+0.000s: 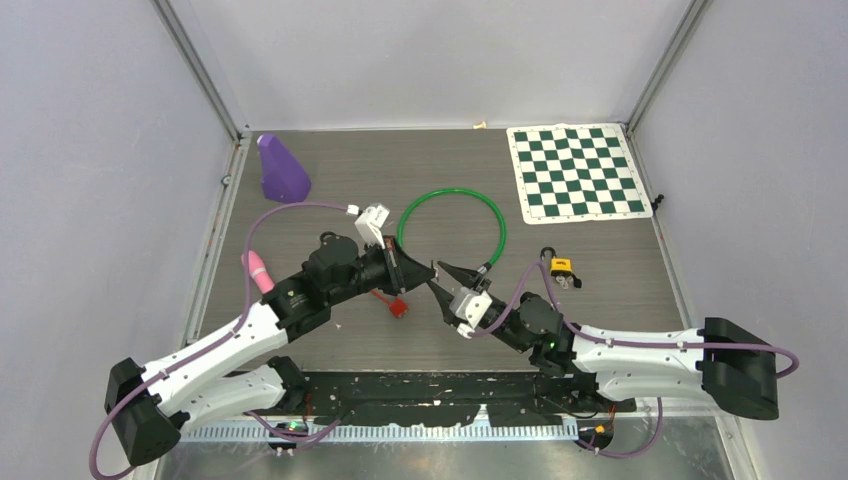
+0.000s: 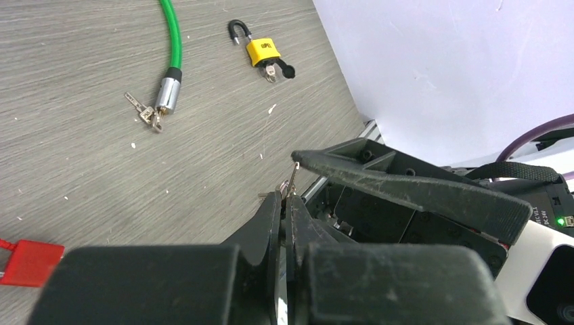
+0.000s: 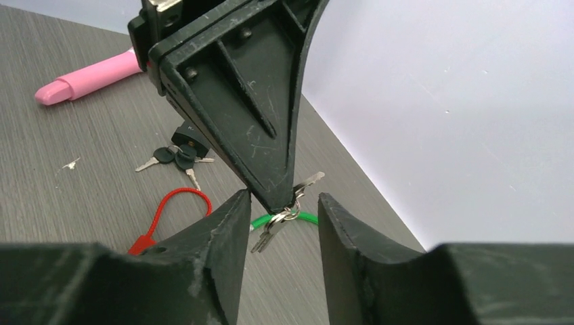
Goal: Unlock with the key
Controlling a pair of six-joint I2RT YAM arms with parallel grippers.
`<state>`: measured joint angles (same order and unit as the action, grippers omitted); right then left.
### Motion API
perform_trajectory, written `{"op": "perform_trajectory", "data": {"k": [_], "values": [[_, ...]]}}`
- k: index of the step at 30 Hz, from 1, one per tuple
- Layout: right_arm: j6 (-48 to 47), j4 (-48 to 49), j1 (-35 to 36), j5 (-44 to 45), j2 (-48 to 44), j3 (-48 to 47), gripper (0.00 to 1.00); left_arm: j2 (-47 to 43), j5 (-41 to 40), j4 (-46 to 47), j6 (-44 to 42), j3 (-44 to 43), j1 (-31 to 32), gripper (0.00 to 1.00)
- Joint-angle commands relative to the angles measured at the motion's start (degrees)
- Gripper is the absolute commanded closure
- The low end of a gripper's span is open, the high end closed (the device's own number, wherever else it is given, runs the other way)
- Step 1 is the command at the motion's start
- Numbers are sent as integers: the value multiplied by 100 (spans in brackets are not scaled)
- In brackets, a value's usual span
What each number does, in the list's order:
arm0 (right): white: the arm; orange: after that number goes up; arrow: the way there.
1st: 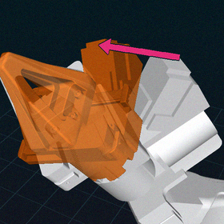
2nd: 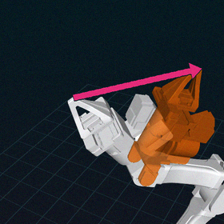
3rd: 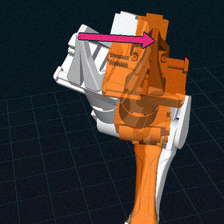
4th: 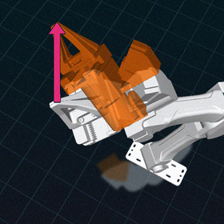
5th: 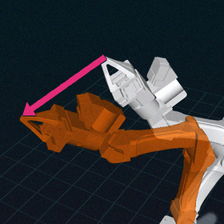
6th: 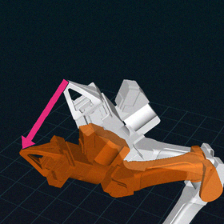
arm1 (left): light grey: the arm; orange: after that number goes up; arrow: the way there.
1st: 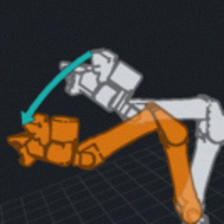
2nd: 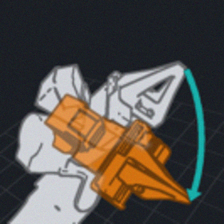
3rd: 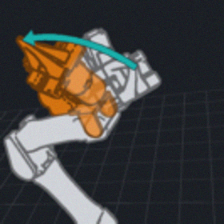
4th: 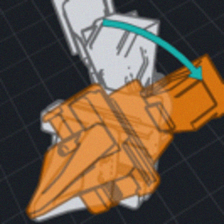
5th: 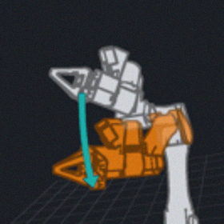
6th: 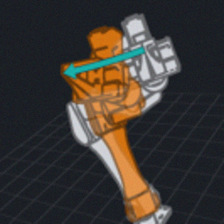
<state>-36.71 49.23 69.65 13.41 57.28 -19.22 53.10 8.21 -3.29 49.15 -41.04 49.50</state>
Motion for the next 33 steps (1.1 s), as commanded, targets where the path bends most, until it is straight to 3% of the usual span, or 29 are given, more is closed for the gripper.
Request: {"op": "perform_trajectory", "data": {"k": [1,13,19,23,30,33], "values": [[-40,323,28,34,109,-284,57,-110,132,104,107,-204,16,100],[-71,207,31,156,308,-287,62,-239,198,135,269,-194,16,100],[-64,201,31,252,281,-246,82,-304,274,121,289,-196,16,99],[134,313,31,250,177,-174,94,-417,215,71,203,-169,17,81],[846,931,31,255,62,162,95,-638,104,-2,15,-183,-37,47],[1130,1198,31,124,29,248,95,-718,103,-7,-85,-166,-131,38]]}}
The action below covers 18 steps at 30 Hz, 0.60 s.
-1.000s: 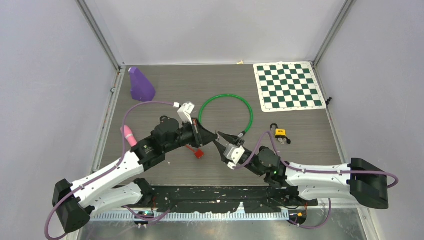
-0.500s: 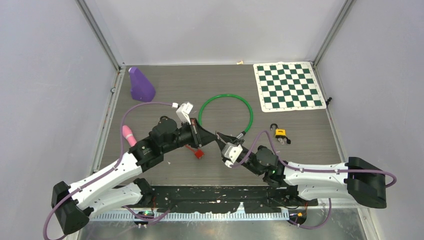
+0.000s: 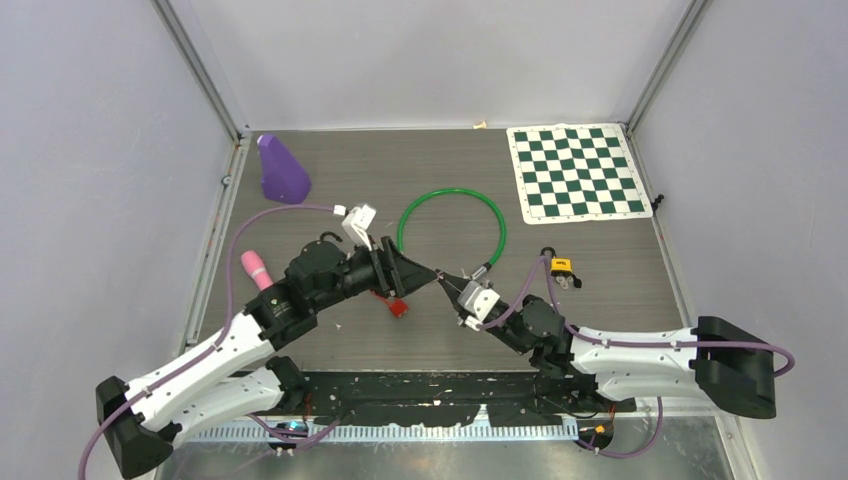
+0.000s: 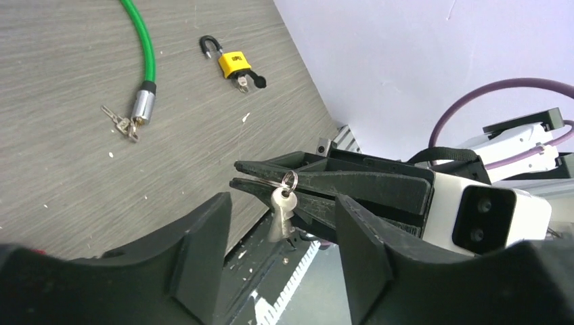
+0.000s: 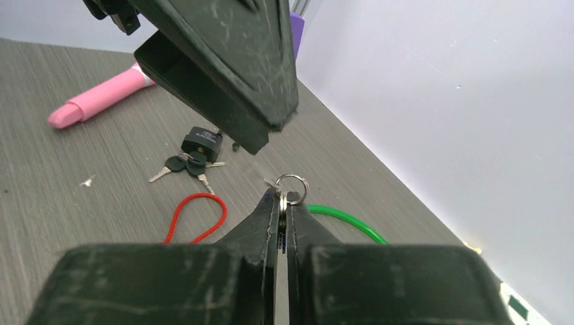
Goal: Unlock with the key
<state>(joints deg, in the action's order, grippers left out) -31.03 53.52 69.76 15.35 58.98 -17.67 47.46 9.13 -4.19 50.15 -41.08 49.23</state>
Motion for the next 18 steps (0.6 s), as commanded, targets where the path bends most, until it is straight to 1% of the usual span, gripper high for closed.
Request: {"op": "perform_trajectory", "data": {"k": [1,5,11,14,18], "values": [[703,803,9,-141,-168,116,95,-199,37,81,-218,-156,-154,38],[1008,844,-39,-246,-239,142,95,-303,194,85,-354,-129,-318,34],[997,884,-41,8,-174,134,95,-156,477,-45,-177,-161,-333,30],[1048,1114,-48,178,-104,173,95,-70,755,336,129,61,-333,30],[1207,1506,-45,447,11,268,95,-16,1017,1267,639,507,-335,32]]}}
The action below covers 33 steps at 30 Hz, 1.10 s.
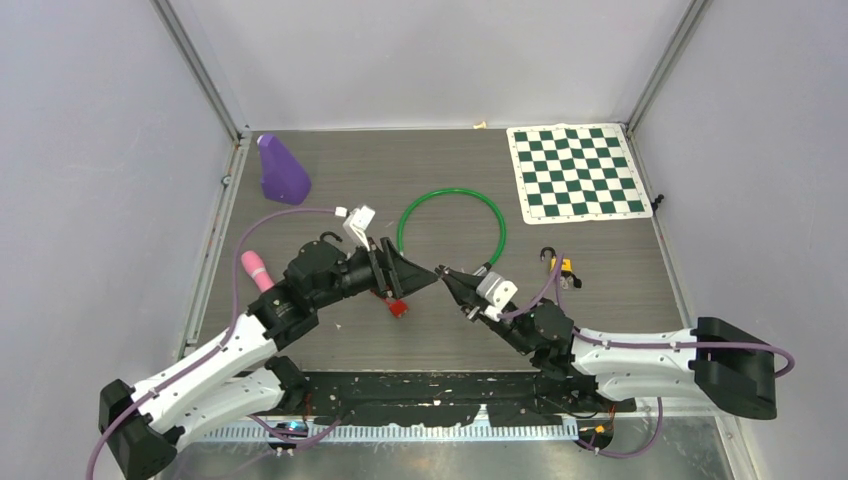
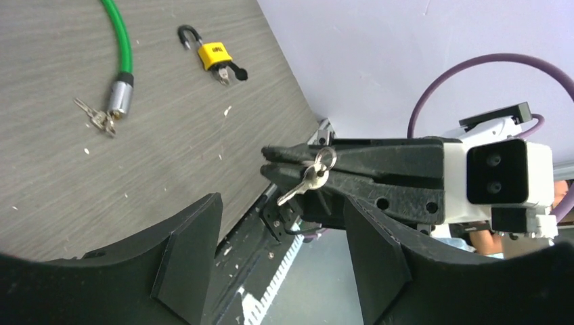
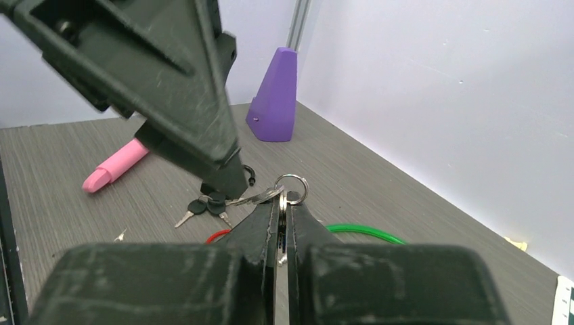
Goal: Unlock with the key
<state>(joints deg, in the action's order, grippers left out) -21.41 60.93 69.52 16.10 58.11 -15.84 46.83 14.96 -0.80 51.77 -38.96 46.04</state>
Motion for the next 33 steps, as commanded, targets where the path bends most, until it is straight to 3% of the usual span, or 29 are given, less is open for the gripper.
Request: {"op": "perform_trajectory", "data": {"k": [1,9,22,26,33], "values": [[274,955,-24,397,164,105,95,70,479,1100,557,379,-16,32],[870,2294,-26,512,759,281,95,120,562,2407,1278,865,-16,32],[954,2568,-26,468,1007,195,95,364,679,3061,1903,1033,-12,37],[949,2573,-26,482,1001,201,95,378,637,3182,2015,1098,-11,44],[954,2591,-29,454,1032,197,95,362,540,3301,2107,1188,-16,64]]}}
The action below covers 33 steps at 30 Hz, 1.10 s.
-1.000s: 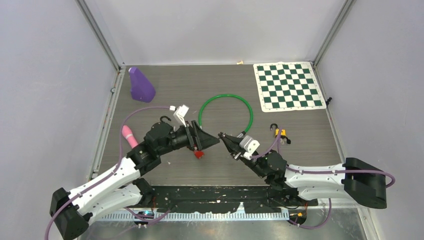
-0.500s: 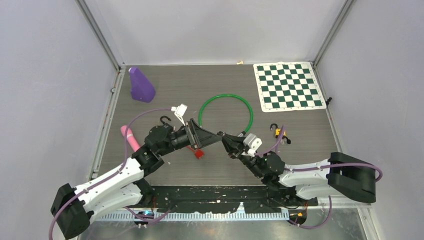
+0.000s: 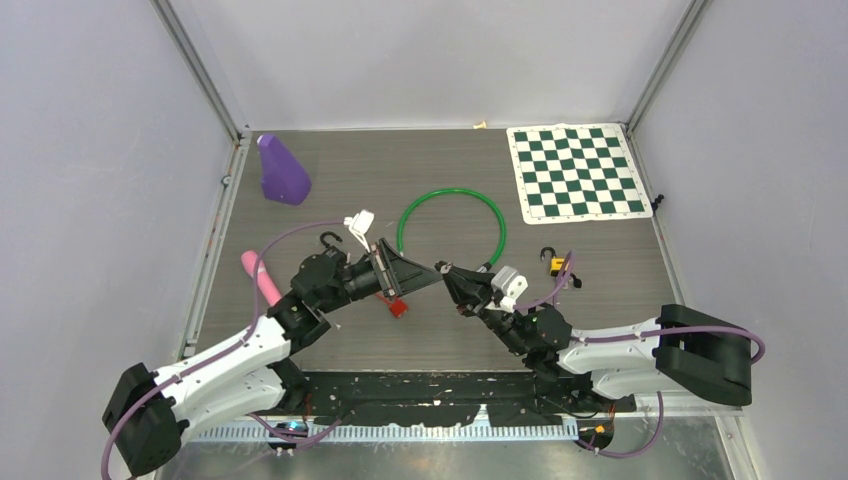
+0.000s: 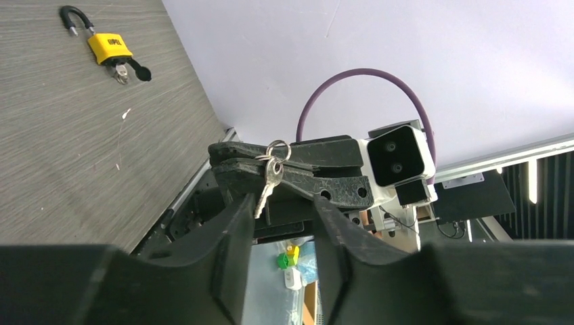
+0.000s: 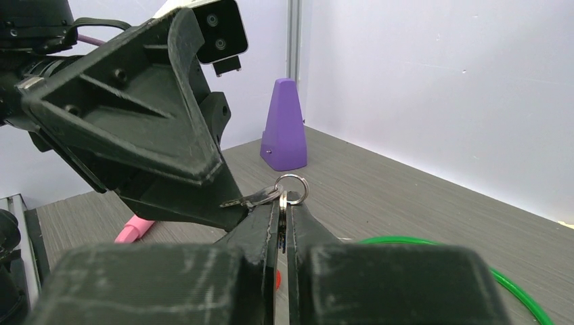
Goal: Unlock with the key
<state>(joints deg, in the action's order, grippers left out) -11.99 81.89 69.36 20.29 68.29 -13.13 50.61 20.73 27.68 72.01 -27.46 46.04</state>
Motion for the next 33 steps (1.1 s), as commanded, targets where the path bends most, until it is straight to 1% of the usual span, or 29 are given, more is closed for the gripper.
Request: {"op": "perform_trajectory", "data": {"k": [1,4,6,12,13,17,19,21,22,23,24,25,26,27,28,29,30,31,32,33], "values": [[12,495,-11,33,16,-75,95,-16,-45,463,92,42,-16,67],[12,495,-11,40,33,-65,94,-12,-55,462,94,51,-16,72],[12,495,-11,29,48,-72,94,-8,-75,463,103,60,-14,77],[6,495,-11,16,40,-61,95,-25,-94,448,79,66,-16,98],[5,495,-11,13,33,-59,95,-26,-99,430,58,66,-16,100],[-24,488,-11,31,13,-33,95,-100,-140,290,-161,41,-19,100],[-50,465,-11,61,-48,-2,94,-190,-134,-169,-460,-65,-73,100],[-53,371,-11,171,-179,77,87,-291,-20,-940,-952,-312,-234,100],[-28,306,-13,278,-243,110,79,-342,61,-1426,-1250,-504,-372,100],[-8,81,-12,329,-441,168,76,-372,146,-1985,-1621,-713,-510,100],[45,-112,-13,415,-559,191,68,-384,213,-2564,-2032,-948,-655,100],[128,-617,-16,432,-882,199,64,-375,238,-3166,-2456,-1224,-771,100],[176,-1002,-19,436,-1092,171,56,-339,234,-3791,-2936,-1501,-852,100],[308,-1958,-19,412,-1539,52,51,-274,172,-4400,-3378,-1824,-902,100],[376,-2494,-46,319,-1758,-43,41,-203,105,-4931,-3853,-2123,-914,100],[507,-3594,-85,261,-2169,-310,36,-115,61,-5391,-4283,-2417,-917,100],[559,-4081,-114,121,-2346,-443,26,-27,34,-5791,-4671,-2676,-915,100],[630,-4888,-184,34,-2652,-662,23,42,35,-6158,-5062,-2884,-913,100],[664,-5202,-224,-186,-2794,-849,18,120,92,-6435,-5396,-3076,-918,100],[738,-5750,-328,-503,-3061,-928,17,197,178,-6703,-5851,-3292,-921,100]]}}
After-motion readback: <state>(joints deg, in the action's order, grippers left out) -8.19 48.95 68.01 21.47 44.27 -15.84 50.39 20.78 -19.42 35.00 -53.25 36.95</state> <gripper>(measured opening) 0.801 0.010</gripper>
